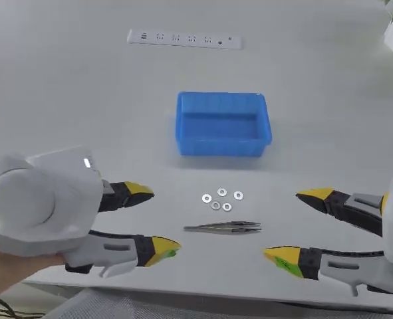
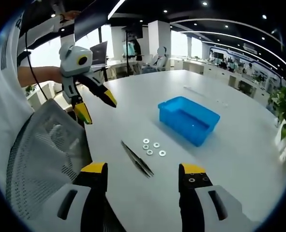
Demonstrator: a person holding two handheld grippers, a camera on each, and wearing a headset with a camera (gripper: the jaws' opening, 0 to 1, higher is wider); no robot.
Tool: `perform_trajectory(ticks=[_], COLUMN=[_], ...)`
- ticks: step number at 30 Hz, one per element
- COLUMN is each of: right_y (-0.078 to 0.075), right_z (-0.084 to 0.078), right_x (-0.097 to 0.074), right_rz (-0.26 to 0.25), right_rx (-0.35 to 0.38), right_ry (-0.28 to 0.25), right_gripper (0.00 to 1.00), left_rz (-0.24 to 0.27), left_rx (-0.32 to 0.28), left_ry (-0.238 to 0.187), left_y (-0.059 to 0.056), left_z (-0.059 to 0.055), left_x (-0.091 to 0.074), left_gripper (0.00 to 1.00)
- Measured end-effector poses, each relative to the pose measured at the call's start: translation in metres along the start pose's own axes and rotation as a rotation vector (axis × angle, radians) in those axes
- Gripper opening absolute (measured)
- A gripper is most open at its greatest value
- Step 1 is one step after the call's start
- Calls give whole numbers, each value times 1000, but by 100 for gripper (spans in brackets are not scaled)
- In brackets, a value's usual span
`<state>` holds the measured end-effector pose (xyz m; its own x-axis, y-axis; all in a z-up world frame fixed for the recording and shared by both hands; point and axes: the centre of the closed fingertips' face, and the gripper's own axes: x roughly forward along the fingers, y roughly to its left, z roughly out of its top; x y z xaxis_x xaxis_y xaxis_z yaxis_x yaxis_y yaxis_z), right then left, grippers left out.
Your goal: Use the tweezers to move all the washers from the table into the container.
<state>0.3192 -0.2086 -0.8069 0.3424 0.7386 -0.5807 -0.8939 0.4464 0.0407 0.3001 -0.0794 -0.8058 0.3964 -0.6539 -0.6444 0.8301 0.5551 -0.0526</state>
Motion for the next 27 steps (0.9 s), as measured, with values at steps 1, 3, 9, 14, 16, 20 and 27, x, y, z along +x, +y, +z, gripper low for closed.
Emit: perform_trajectory(ticks=[1,3,9,14,16,20,27], right_y=[0,0,0,4,5,4,6], right_z=[-1,-3,-6,-15,-17,-19,-27], right_x=[1,5,15,27,32,41,58], right_rz=[3,13,44,89,105,127,183], right_rx=[-2,-9,-23,-62,-78,-102,-162], right_ry=[4,14,31,78,93,110,152], right_gripper=[60,60,59,54,53,51,48], left_rz=[-8,-22,-53,-94,-115,-137,-163], left_rx=[7,27,76,145,159,158,179], left_ry=[0,26,51,86,105,122,150], left_y=[-1,0,1,0,-2,-1,2], left_z=[0,-6,-17,-27,-32,-37,-42], left_x=[2,9,29,46,52,60,71], left_gripper=[52,49,42,33,33,32,31])
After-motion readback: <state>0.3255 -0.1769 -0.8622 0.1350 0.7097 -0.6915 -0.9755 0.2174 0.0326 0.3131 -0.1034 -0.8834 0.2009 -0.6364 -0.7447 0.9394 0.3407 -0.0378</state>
